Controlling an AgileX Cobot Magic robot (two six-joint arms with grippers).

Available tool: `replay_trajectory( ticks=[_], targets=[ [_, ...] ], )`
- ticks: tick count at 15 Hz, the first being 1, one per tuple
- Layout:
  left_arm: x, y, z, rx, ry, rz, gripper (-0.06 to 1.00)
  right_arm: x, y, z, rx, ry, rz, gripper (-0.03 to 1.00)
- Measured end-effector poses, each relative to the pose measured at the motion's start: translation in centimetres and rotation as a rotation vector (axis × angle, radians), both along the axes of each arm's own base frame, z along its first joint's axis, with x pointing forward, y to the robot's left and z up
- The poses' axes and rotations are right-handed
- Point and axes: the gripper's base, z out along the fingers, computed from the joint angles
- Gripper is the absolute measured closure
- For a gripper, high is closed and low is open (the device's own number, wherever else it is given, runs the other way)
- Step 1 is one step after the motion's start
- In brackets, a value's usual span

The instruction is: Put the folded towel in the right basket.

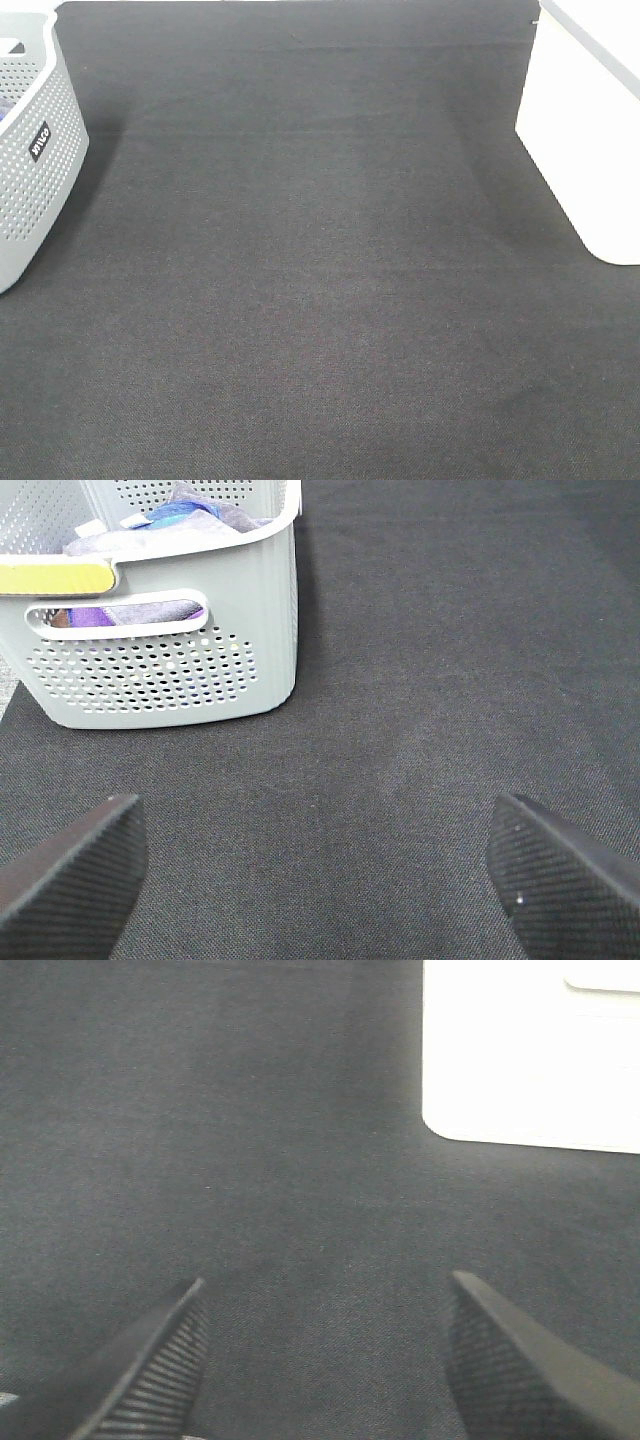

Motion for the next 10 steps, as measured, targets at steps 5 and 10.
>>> replay_trajectory(
  ticks=[5, 10],
  targets=[
    [0.0, 0.0, 0.0, 0.0, 0.0, 0.0, 0.07, -0.02, 0.12, 0.0, 0.012, 0.002, 0.008, 0.34],
    [0.0, 0.0, 0.0, 0.0, 0.0, 0.0, 0.07, -0.05, 0.11, 0.0, 0.013, 0.0, 0.008, 0.34]
  ],
)
